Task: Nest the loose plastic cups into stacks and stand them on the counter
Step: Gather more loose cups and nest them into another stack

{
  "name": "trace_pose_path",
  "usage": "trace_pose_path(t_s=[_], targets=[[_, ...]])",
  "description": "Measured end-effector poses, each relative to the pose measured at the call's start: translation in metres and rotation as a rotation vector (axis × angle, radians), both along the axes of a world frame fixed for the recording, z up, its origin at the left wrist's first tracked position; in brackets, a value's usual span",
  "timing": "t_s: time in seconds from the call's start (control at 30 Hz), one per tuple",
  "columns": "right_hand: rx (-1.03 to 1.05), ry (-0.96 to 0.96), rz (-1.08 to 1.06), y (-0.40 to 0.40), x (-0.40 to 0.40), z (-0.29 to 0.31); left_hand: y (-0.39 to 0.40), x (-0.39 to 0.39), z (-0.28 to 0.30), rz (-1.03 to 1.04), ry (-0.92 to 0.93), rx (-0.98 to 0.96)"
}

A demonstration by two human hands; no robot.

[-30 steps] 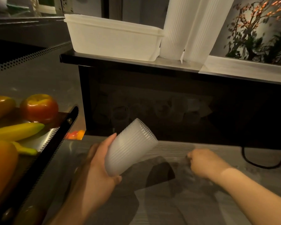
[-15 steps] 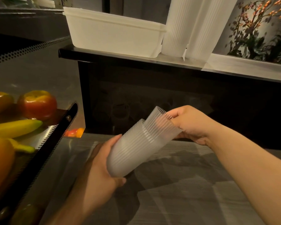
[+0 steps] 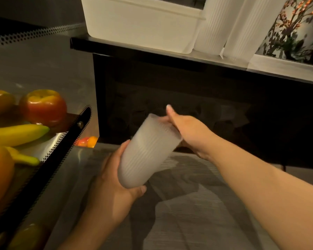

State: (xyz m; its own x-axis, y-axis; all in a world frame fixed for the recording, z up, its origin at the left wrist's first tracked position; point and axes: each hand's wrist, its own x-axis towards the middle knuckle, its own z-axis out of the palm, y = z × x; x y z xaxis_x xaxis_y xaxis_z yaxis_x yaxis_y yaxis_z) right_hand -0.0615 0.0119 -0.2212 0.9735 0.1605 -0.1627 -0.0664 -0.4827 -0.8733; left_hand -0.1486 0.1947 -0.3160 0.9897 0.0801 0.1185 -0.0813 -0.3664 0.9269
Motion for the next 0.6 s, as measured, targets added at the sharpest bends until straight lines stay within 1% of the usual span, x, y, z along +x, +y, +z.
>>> trace_pose_path(t_s=[0.03,0.07,0.1,0.17,0.23,0.3,0.37,0.43,0.47,0.53,0.57,0.6], targets=[[0.053,-0.019,-0.077,0.005,0.009,-0.004,0.002,0.0,-0.001,0.038,-0.004,-0.007],[0.037,-0.028,-0.132,0.011,0.018,-0.008,0.004,-0.001,-0.002,0.067,-0.01,-0.008],[-0.04,-0.047,-0.159,0.016,0.026,-0.014,0.007,-0.002,-0.002,0.098,-0.019,0.002],[-0.242,-0.074,-0.073,0.025,0.042,-0.027,0.015,-0.002,-0.002,0.179,-0.014,0.035],[-0.446,-0.034,0.007,0.037,0.054,-0.035,0.023,0.0,-0.002,0.264,0.027,0.077],[-0.597,0.011,0.065,0.046,0.064,-0.04,0.03,0.0,-0.001,0.302,0.045,0.126],[-0.678,0.024,0.049,0.05,0.069,-0.04,0.034,-0.002,0.002,0.29,0.047,0.144],[-0.696,-0.023,-0.035,0.049,0.071,-0.039,0.035,-0.004,0.003,0.254,0.041,0.177],[-0.693,-0.064,-0.109,0.045,0.071,-0.039,0.035,-0.005,0.002,0.236,0.039,0.191],[-0.593,-0.135,-0.335,0.037,0.062,-0.034,0.034,-0.006,0.002,0.205,0.044,0.206],[-0.522,-0.219,-0.429,0.032,0.057,-0.031,0.033,-0.007,0.002,0.193,0.05,0.213],[-0.478,-0.321,-0.464,0.027,0.052,-0.029,0.032,-0.008,0.002,0.179,0.059,0.222]])
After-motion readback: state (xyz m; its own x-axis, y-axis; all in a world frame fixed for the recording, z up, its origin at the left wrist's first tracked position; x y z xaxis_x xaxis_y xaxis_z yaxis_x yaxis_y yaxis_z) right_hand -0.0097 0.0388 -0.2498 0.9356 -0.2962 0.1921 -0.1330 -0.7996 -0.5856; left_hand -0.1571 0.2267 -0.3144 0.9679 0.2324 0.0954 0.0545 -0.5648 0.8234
